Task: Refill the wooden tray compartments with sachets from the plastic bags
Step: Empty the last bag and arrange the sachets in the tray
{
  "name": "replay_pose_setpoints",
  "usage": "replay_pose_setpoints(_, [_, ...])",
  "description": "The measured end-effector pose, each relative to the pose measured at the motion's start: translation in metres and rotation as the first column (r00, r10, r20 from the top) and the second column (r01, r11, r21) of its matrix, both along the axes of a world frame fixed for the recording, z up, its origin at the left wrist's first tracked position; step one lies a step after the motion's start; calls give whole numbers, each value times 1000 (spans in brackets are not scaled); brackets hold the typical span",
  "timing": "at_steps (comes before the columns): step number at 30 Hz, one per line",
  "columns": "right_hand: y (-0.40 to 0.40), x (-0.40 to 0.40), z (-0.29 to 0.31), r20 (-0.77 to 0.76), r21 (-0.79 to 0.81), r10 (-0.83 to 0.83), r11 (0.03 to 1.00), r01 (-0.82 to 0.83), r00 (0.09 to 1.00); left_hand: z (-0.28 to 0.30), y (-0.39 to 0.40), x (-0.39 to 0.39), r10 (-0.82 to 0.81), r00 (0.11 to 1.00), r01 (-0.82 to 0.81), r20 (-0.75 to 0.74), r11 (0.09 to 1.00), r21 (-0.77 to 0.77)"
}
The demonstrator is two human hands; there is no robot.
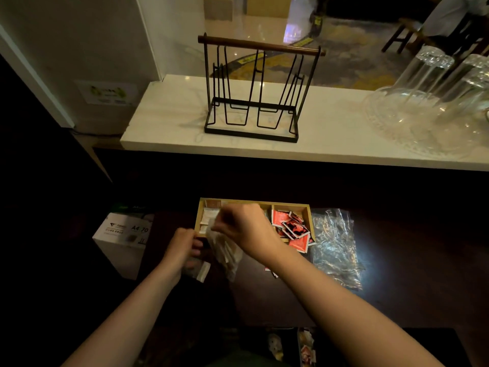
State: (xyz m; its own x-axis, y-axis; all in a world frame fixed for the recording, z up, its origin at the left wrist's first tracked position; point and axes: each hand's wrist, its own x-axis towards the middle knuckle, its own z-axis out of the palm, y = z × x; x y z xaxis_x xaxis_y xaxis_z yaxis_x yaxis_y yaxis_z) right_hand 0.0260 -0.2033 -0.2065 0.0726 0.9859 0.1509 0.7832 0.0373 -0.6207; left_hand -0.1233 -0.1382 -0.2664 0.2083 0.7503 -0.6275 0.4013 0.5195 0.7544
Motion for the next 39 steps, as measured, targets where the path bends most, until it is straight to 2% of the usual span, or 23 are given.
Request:
replay_pose_setpoints(2, [11,1,24,-44,68,0,998,3,999,-12,-7,-6,65,981,-3,182,948,-319])
replay_pose_setpoints(3, [16,1,34,-60,111,-2,994,9,998,-16,-10,-7,112,949,21,294,910,-415])
replay_pose_setpoints(5, [24,2,50,-94,188,-10,982,28,996,-19,-9,-8,226,873,-4,433,890,-456])
replay_pose_setpoints(7, [31,6,55,-137,193,-35,979,61,990,-11,-5,-6,297,860,-136,416,918,-373])
replay_pose_setpoints(9, [37,13,53,-162,151,-71,984,96,984,-3,1,-6,298,898,-255,323,952,-167])
replay_pose_setpoints(14, [50,30,29,-124,36,-171,984,177,977,9,21,-23,293,944,-321,155,922,215])
replay_pose_setpoints(18, [57,35,2,-84,-75,-198,978,192,976,15,41,-39,283,958,-275,45,864,422])
replay_pose_setpoints(22, [65,31,-13,-239,-126,-196,977,170,951,23,61,-50,249,962,-149,-108,817,557])
replay_pose_setpoints(25, [68,29,-16,-420,-172,-241,968,183,875,33,70,-53,221,958,-64,-181,784,618])
replay_pose_setpoints(30, [69,31,-28,-579,-255,-301,949,182,758,49,76,-50,188,963,-26,-191,775,631])
replay_pose_setpoints(35, [68,33,-30,-710,-292,-330,942,166,622,65,76,-42,150,973,-7,-174,776,631])
replay_pose_setpoints(39, [68,33,-31,-741,-331,-359,930,156,567,70,78,-38,132,974,13,-183,777,630])
